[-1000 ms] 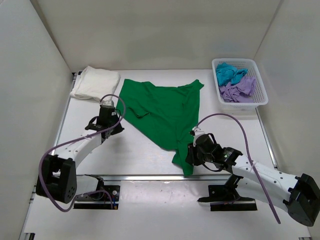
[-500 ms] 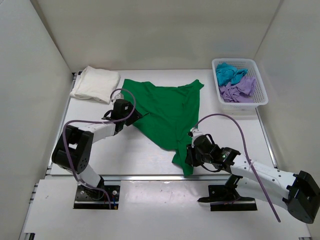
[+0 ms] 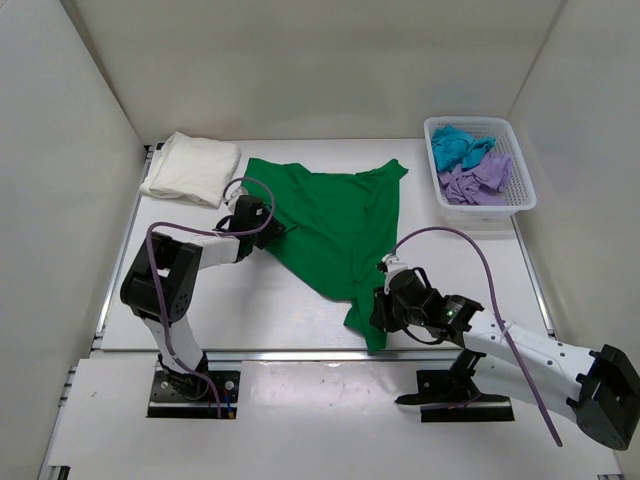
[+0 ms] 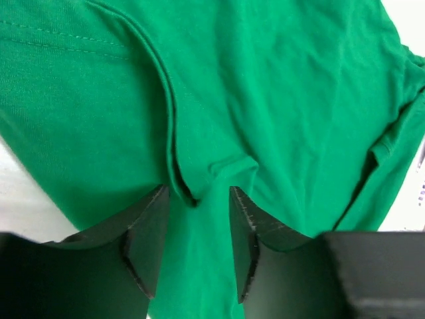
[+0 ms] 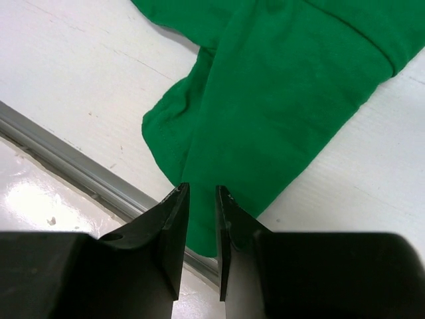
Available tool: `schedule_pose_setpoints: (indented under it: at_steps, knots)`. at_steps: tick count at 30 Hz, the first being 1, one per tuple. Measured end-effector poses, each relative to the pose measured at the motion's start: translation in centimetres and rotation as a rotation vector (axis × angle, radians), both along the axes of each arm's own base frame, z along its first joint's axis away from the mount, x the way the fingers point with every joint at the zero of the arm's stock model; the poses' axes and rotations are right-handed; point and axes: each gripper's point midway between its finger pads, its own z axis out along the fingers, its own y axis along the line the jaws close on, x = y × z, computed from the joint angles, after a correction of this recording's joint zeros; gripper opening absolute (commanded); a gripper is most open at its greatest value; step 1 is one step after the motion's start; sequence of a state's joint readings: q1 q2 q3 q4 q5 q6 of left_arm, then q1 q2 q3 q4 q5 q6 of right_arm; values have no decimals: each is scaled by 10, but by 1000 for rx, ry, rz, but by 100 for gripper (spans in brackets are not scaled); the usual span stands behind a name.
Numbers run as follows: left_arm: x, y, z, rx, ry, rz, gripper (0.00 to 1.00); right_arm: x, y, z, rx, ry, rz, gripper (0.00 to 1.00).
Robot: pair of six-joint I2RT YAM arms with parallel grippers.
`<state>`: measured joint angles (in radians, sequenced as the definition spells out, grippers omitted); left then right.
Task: Fold and stack the t-shirts
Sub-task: Flatten out the tshirt
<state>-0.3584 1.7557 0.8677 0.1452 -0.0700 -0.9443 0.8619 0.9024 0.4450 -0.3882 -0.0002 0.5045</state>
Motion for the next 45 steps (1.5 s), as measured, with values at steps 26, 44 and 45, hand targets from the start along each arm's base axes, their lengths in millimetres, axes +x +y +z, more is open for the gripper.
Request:
schedule_pose_setpoints:
  at_steps: [26, 44, 45]
  knots:
    - [10, 3, 61, -21, -151, -6, 0, -43, -10, -26, -83, 97, 38, 38]
    - [-51, 32, 63, 36, -160, -81, 0, -56, 12, -21, -313, 61, 106, 36]
    - [-54, 33, 60, 35, -154, -82, 0, -56, 13, -23, -328, 62, 109, 35]
